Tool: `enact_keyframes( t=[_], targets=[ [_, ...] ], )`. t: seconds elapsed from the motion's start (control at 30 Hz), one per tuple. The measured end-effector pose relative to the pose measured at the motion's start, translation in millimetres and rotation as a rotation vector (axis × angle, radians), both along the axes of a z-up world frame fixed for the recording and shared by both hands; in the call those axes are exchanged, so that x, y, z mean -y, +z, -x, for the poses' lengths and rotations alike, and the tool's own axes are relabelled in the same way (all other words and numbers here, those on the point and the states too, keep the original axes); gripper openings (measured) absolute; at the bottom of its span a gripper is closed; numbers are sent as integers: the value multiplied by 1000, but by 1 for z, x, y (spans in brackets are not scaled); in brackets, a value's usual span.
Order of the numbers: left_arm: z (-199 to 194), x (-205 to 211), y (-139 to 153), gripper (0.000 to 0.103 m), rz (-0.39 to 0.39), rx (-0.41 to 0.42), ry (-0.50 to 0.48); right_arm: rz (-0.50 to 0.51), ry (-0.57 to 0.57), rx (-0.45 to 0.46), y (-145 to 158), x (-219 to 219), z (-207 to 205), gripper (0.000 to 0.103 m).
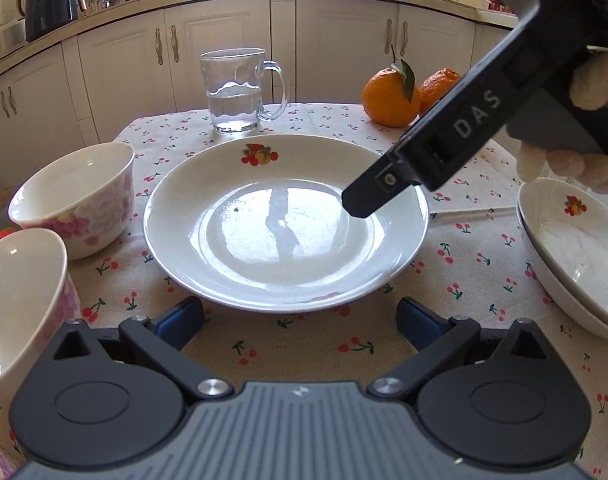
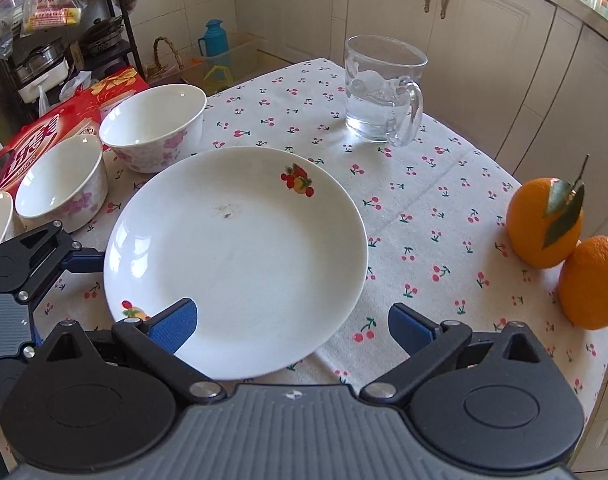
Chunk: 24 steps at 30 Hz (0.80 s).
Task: Organize plates and bowls
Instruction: 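Grasp the rim of the white cherry-print plate with the right gripper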
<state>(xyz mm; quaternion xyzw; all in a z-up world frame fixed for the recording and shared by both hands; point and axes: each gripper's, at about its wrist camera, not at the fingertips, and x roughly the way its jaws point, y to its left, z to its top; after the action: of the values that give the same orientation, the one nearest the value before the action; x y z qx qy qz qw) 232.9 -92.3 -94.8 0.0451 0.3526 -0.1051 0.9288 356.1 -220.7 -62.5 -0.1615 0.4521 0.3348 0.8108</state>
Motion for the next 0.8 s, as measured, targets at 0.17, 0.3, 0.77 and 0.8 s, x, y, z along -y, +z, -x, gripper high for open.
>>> enact_keyframes(
  t=[0.17, 0.3, 0.77, 0.8],
  targets=[
    [-2, -3, 3, 100, 12, 16, 17, -17, 41, -31, -6, -7, -24, 103],
    [-3, -5, 5, 95, 12, 25, 26, -39, 85, -45, -7, -14, -40, 102],
    [-7, -6, 3, 88, 17, 10, 13, -96, 154, -139, -22, -34, -91, 74],
    [-7, -6, 3, 88, 17, 9, 13, -100, 160, -147, -22, -34, -92, 73]
  ],
)
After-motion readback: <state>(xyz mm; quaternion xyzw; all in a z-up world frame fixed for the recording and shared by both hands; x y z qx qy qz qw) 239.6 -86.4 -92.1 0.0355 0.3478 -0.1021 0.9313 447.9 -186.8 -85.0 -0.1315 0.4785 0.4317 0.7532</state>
